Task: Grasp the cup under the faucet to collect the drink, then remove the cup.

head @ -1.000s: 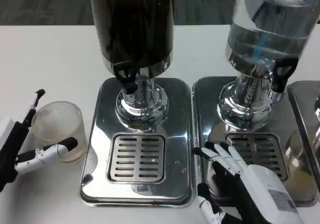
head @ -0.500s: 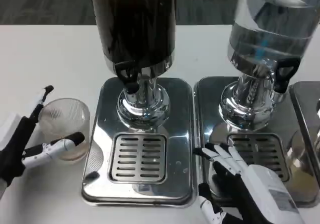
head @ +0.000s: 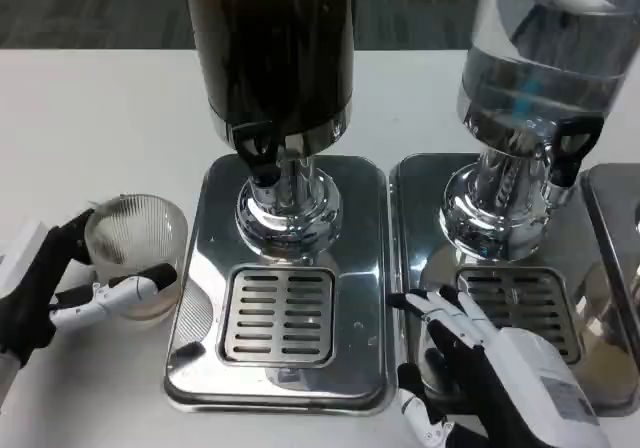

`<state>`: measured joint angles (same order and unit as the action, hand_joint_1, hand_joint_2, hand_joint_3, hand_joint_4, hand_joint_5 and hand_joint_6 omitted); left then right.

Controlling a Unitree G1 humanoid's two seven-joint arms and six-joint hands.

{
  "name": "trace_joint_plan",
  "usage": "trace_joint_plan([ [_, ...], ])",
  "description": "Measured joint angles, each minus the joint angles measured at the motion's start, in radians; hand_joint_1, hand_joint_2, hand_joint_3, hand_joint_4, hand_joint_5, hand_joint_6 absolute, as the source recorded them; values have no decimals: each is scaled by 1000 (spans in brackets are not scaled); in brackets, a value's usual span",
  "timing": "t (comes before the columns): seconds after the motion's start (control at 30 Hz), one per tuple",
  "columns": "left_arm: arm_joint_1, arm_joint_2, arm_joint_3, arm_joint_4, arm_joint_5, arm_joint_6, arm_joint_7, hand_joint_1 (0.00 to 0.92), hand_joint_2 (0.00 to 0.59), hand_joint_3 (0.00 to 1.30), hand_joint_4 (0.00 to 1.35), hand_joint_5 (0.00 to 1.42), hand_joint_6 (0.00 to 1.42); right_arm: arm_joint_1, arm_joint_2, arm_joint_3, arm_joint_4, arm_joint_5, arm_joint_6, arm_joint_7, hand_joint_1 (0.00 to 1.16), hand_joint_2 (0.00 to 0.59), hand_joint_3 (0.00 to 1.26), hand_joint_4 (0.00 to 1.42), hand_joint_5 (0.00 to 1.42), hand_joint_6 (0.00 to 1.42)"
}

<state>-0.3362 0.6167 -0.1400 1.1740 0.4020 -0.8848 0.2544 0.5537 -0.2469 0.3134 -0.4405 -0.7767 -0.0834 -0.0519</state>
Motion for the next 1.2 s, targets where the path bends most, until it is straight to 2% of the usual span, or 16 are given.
trace_joint_plan([
  [0.17, -4, -6, 0, 5, 0, -5, 7, 328, 163, 461, 451, 733, 766, -4, 0, 0, 1, 13, 0, 3, 529, 558, 178, 130, 28, 114],
  [0.3, -5, -8, -1, 7, 0, -9, 17, 328, 173, 527, 528, 793, 836, -7, -1, 0, 1, 18, 0, 4, 534, 553, 178, 131, 28, 113],
  [0.67, 8, -10, -3, 6, 4, -21, 57, 339, 167, 540, 548, 818, 861, -10, -1, 1, 2, 21, 0, 6, 545, 549, 178, 139, 28, 113],
  [1.2, 81, -2, 17, -58, 5, -104, 117, 339, 168, 540, 548, 825, 870, -9, -1, 0, 2, 29, 0, 6, 554, 548, 178, 141, 31, 98],
])
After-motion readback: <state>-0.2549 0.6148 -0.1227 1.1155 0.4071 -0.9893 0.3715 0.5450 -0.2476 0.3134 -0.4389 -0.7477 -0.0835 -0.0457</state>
